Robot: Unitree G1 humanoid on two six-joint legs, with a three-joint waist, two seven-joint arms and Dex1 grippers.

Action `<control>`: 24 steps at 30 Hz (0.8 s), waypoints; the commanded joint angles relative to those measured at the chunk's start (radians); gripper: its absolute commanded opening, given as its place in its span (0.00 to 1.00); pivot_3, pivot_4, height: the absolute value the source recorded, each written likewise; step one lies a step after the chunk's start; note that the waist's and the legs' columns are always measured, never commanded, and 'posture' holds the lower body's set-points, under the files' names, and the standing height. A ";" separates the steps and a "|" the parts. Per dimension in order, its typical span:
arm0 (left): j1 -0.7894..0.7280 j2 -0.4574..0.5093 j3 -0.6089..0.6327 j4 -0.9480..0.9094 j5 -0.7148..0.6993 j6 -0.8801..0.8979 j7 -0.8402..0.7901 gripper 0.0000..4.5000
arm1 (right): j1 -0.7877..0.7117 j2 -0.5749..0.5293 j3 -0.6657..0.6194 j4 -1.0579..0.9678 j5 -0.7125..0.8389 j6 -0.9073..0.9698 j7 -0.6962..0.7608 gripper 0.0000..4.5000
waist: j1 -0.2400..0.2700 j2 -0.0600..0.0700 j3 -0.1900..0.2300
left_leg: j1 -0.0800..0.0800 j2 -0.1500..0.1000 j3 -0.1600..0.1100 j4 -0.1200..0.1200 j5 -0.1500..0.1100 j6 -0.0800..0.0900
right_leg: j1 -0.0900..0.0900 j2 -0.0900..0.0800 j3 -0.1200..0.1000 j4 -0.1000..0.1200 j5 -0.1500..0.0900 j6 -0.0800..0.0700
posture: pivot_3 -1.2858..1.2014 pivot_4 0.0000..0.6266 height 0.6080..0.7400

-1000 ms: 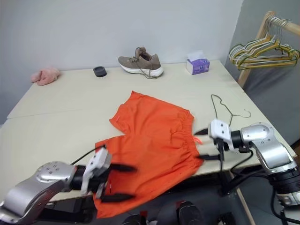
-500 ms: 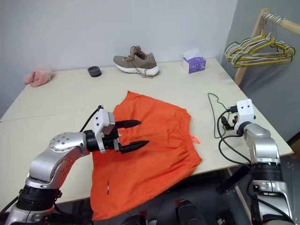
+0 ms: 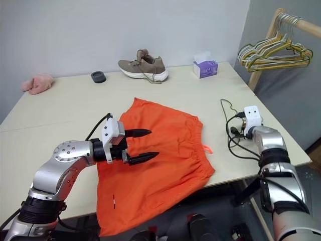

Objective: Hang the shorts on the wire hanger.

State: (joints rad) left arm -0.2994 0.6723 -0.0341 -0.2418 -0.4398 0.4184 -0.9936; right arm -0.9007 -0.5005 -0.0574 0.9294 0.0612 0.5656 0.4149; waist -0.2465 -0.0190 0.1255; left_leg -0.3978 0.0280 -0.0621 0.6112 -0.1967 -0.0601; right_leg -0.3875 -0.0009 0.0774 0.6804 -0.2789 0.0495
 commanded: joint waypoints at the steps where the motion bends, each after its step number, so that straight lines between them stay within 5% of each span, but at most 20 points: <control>1: -0.018 0.003 0.009 -0.016 0.007 -0.022 0.000 1.00 | -0.049 -0.002 0.004 0.138 -0.015 0.024 0.032 0.81 | -0.002 0.000 0.000 | 0.000 0.000 0.000 0.000 0.000 0.000 | 0.000 0.000 0.000 0.000 0.000 0.000 | 0.44 0.11 1.00; 12: 0.005 -0.003 0.009 -0.018 0.040 -0.051 0.019 1.00 | -0.049 0.018 0.027 0.250 -0.077 -0.135 -0.085 0.00 | -0.001 -0.011 -0.008 | 0.008 0.000 -0.002 0.000 0.000 0.000 | 0.010 0.000 -0.002 -0.002 0.000 0.000 | 0.45 0.11 1.00; 24: -0.018 -0.023 0.036 0.081 0.106 -0.116 0.095 1.00 | -0.015 -0.052 0.128 0.004 -0.162 -0.413 0.072 0.00 | -0.005 -0.008 -0.006 | 0.012 0.000 0.000 -0.002 0.000 0.000 | 0.010 -0.001 0.000 -0.002 0.000 0.000 | 0.44 0.09 1.00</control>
State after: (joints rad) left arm -0.2958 0.6497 -0.0309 -0.1661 -0.3478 0.3327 -0.9182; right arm -0.9143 -0.5265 0.0625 1.0225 -0.0895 0.2056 0.4559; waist -0.2511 -0.0266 0.1200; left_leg -0.3877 0.0278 -0.0625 0.6091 -0.1968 -0.0600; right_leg -0.3783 -0.0013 0.0776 0.6787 -0.2791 0.0494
